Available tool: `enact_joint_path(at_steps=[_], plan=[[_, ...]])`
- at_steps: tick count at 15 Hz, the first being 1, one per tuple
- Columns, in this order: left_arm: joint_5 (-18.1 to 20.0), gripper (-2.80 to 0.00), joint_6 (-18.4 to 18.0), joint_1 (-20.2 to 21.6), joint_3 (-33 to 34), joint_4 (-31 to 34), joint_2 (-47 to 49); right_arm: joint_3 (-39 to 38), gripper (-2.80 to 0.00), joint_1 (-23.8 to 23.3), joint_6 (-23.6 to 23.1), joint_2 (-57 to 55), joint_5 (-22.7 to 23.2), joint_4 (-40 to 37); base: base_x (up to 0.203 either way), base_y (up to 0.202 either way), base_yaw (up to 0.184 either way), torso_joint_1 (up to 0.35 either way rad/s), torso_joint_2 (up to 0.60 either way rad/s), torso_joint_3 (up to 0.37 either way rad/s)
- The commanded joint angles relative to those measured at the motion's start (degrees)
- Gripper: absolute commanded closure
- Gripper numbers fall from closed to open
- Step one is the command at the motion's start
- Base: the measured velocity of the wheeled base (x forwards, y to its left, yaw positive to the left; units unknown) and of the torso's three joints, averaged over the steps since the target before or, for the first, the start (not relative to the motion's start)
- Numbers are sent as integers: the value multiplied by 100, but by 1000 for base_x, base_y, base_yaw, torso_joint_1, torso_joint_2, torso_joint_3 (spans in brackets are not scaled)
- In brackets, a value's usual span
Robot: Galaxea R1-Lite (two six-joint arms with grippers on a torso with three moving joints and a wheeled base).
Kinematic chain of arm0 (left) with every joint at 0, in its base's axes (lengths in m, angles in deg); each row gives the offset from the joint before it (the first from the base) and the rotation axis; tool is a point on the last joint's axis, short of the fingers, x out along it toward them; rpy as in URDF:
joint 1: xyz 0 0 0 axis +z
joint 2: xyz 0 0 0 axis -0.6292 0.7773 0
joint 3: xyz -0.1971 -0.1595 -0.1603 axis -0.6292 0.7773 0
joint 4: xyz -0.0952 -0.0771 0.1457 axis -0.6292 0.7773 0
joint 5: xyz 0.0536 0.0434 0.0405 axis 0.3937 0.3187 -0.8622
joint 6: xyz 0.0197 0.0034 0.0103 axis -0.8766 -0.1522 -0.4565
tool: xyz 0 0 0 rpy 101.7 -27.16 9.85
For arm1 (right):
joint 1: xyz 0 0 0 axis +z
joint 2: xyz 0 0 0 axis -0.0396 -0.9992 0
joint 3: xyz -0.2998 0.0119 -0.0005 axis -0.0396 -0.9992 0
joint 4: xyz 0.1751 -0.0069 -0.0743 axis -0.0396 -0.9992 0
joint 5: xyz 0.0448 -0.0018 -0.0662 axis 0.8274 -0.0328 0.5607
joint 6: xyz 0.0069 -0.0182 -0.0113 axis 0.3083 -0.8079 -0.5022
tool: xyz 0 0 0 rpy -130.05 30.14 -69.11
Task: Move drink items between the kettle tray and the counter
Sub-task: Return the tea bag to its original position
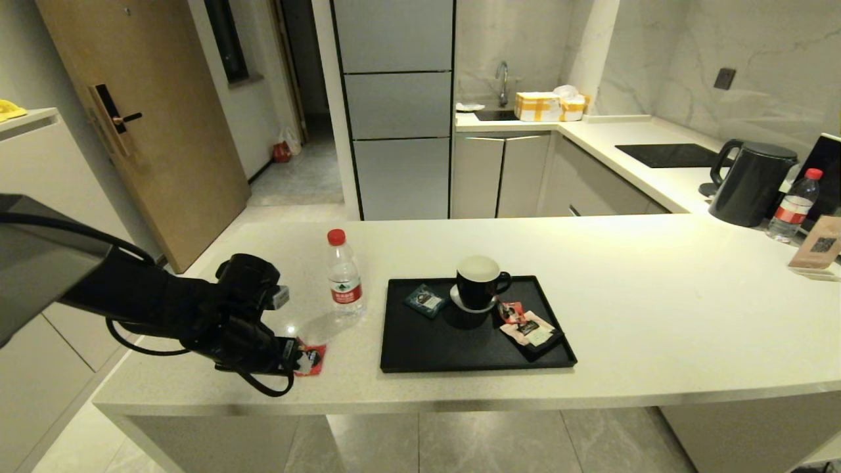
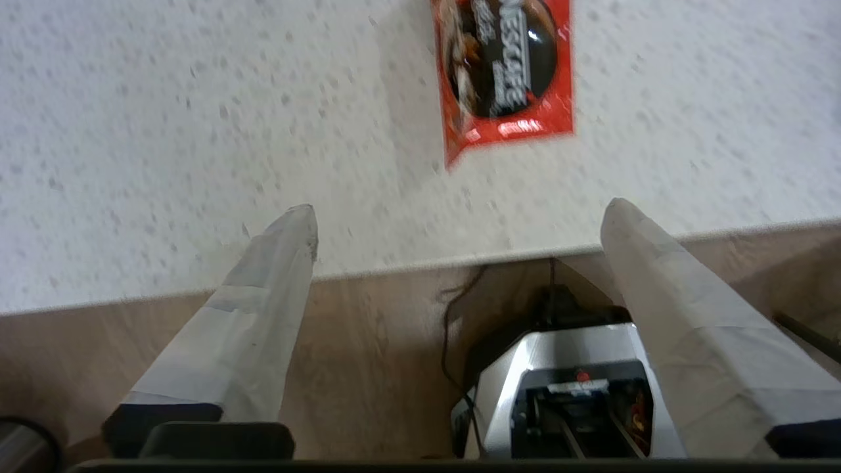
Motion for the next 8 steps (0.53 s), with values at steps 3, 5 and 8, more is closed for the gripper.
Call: enact_joint_path(at_steps=[3,5,8], plan=[[-134,-280,55,-19,-35,-290,234,-9,0,0,-1,-7,1,0,0,0,0,0,0,0],[-268,-280,123,-58,-65,-769,417,-9,0,0,-1,-7,1,0,0,0,0,0,0,0],[-275,-280,180,-91,-191,-776,606,-9,0,0,-1,-7,1,0,0,0,0,0,0,0]])
